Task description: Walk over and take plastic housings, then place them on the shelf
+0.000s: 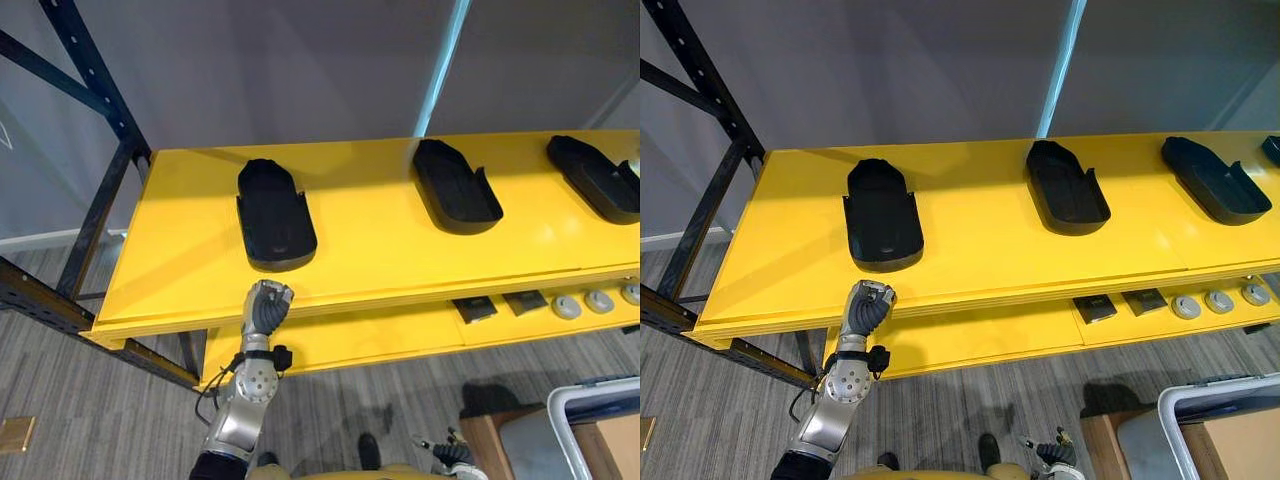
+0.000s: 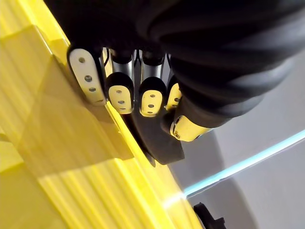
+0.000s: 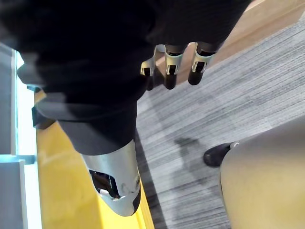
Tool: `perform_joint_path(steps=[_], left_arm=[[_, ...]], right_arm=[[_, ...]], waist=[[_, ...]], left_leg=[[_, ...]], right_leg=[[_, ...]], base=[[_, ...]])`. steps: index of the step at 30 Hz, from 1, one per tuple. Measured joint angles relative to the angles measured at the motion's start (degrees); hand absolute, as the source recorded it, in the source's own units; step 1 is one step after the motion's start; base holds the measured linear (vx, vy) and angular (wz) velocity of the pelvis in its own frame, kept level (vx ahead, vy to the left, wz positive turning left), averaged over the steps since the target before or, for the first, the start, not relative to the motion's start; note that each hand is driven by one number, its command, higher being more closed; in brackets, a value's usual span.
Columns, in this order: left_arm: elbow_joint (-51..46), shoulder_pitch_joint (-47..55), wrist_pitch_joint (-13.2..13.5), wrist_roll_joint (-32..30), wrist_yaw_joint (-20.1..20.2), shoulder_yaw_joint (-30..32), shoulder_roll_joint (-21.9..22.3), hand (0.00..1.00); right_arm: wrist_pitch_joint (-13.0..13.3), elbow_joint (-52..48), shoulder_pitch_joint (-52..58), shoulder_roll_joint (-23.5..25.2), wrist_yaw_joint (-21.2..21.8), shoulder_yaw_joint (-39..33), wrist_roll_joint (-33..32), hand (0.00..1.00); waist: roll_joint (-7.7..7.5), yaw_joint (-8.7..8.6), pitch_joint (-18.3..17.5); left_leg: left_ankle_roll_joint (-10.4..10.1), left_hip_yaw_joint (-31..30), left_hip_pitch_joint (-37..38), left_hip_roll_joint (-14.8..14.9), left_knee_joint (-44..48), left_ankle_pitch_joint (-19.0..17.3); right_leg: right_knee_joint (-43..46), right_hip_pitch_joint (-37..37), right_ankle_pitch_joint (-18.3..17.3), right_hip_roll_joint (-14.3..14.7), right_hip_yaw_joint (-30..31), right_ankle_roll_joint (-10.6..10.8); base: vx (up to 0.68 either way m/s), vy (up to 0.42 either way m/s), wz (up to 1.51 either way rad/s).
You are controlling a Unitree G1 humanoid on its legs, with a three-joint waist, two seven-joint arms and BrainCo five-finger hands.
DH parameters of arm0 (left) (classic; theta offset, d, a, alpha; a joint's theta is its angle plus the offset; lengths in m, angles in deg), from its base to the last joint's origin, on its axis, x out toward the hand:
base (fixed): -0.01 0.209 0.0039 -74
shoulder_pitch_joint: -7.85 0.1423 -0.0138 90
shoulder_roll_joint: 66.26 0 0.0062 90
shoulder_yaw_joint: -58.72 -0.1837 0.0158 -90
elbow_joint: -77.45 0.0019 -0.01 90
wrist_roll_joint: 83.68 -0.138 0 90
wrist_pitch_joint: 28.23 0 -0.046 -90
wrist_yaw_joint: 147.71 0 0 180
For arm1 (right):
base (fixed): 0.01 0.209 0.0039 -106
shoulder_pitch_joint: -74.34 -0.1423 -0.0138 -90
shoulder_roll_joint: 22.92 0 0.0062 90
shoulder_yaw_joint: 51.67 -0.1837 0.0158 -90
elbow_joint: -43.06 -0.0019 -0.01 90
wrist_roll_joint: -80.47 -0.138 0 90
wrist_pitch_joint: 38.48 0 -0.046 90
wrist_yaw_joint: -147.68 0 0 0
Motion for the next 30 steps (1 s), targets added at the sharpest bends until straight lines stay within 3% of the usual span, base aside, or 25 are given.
perform_joint_path(steps=[17, 22, 30], left_arm=[[-0.90, -4.07, -0.41, 0.55, -2.68, 0.24, -0.14, 1.00], [-6.03, -4.06, -0.21, 0.58, -3.30, 0.00, 0.84, 1.00], [-6.47, -4.07, -0.22, 0.60, -3.68, -0.23, 1.39, 1.00]], right_arm=[[0.44, 1.07, -0.18, 1.15, -0.02, -0.87, -0.10, 0.00], [0.56, 1.00, -0.19, 1.31, -0.08, -0.96, -0.11, 0.00], [0.77, 0.93, -0.18, 1.54, -0.27, -0.94, -0.13, 0.00]], waist=[[-1.89, -0.25, -1.00], [-1.92, -0.57, -1.01], [-1.97, -1.44, -0.97]], left_leg=[[0.00, 0.23, -1.58, -0.81, -1.19, 1.08], [0.88, 0.33, -2.48, -0.25, 2.14, -0.99], [1.21, -0.16, -3.44, 0.32, 4.74, -3.54]], right_leg=[[-0.13, -2.05, 0.24, -0.54, 0.52, 1.12], [0.19, -1.64, 0.17, -0.55, 1.37, 1.21], [0.22, -0.62, -0.56, -0.52, 1.53, 1.68]], base=[[0.00, 0.000, -0.01], [0.06, 0.020, -0.04], [0.00, 0.005, 0.02]])
